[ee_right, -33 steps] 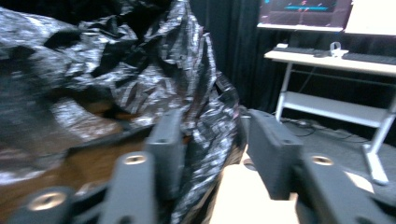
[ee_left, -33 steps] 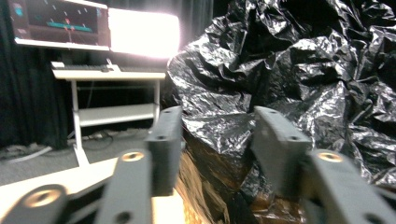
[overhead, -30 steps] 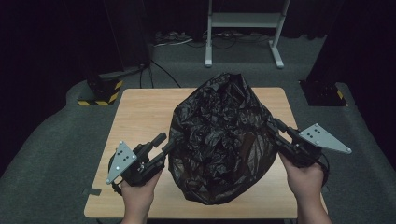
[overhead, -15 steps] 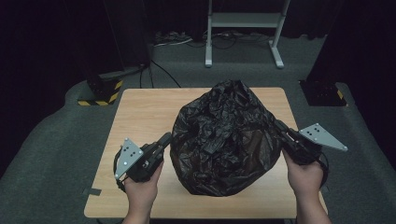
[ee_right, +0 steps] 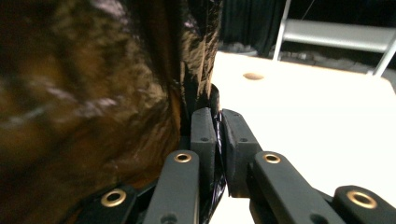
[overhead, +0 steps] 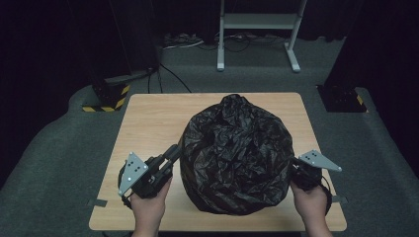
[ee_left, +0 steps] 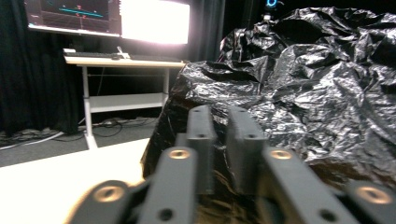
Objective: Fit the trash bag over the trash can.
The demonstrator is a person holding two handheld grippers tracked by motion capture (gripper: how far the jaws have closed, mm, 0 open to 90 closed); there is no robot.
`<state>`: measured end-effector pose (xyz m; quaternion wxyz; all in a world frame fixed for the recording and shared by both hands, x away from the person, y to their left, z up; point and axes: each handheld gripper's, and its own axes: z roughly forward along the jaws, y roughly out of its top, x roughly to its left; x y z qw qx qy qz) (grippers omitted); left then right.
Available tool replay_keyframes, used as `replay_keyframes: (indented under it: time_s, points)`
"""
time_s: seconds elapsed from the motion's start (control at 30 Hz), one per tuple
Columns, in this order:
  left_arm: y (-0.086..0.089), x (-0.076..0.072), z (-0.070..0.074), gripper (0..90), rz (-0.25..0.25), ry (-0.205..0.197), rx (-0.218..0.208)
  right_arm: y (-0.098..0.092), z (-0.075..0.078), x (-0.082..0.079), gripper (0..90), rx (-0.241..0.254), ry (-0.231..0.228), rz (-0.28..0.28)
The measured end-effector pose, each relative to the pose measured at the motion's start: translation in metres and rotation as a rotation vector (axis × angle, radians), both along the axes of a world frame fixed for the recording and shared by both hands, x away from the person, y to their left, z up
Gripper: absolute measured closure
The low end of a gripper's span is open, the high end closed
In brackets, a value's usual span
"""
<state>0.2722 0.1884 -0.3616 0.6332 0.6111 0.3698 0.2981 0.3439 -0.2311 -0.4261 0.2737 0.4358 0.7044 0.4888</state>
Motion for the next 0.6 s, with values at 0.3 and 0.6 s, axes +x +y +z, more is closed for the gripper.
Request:
replay_keyframes:
  time_s: [0.3, 0.6]
  points:
    - [-0.006, -0.014, 0.008, 41.0, -0.005, -0.027, -0.016, -0.019, 0.014, -0.017, 57.8, 0.056, -0.085, -0.064]
    - [-0.009, -0.014, 0.0, 72.0, -0.06, -0.005, -0.046, -0.013, 0.031, -0.03, 55.7, 0.072, -0.154, -0.032]
